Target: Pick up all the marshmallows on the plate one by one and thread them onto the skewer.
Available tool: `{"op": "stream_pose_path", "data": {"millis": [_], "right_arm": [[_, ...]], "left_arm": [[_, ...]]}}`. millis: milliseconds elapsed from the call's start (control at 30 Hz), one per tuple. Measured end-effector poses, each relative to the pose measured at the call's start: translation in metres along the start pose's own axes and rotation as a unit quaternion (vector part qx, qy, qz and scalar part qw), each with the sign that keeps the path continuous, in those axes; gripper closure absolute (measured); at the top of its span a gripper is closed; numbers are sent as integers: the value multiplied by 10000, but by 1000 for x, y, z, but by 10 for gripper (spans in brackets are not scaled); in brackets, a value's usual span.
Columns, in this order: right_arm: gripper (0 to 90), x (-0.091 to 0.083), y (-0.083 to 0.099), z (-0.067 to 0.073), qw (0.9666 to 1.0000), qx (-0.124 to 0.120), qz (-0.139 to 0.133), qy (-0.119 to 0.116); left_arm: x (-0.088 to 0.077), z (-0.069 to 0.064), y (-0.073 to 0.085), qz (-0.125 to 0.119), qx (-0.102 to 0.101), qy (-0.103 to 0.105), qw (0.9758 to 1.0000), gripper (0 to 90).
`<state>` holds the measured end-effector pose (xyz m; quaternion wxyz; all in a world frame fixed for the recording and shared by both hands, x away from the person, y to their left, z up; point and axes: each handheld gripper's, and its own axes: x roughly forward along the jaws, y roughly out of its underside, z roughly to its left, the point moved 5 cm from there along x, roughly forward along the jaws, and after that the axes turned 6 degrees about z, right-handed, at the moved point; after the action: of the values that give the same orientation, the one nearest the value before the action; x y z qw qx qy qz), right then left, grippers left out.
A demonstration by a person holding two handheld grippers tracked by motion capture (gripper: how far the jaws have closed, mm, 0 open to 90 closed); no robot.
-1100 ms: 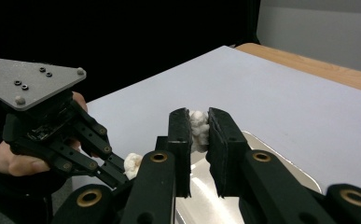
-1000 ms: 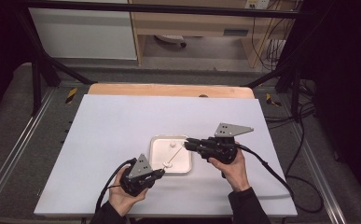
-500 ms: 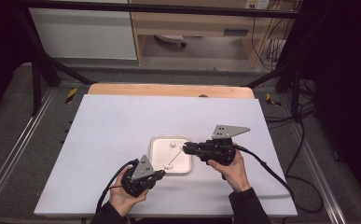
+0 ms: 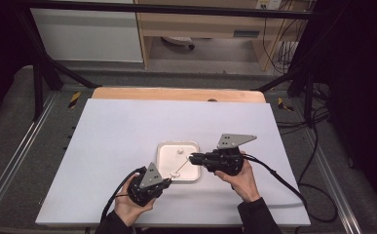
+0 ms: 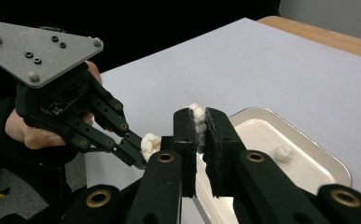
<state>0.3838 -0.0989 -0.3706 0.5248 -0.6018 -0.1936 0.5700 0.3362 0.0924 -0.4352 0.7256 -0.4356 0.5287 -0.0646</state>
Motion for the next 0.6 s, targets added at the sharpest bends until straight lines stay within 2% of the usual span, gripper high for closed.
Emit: {"op": "stream_pose_path", "data": {"millis": [133,200,400,467,600], "right_arm": [[842,2,2,0,9999,6,106,-2],[843,2,2,1,9999,7,118,-33],[845,2,2,5,9998,37,58,-187],[845,2,2,7,9996,81,-35,-270],[846,4,3,7,9996,81,-28,-256]], "left_arm": [[0,0,1,3,77,-121,9999,893],[0,1,1,24,103,-117,9999,893],[1,-2,1,-13,152,-157,9998,893],[1,-1,1,-4,142,-146,9998,893],[0,-1,1,-9,188,-204,9996,893]]}}
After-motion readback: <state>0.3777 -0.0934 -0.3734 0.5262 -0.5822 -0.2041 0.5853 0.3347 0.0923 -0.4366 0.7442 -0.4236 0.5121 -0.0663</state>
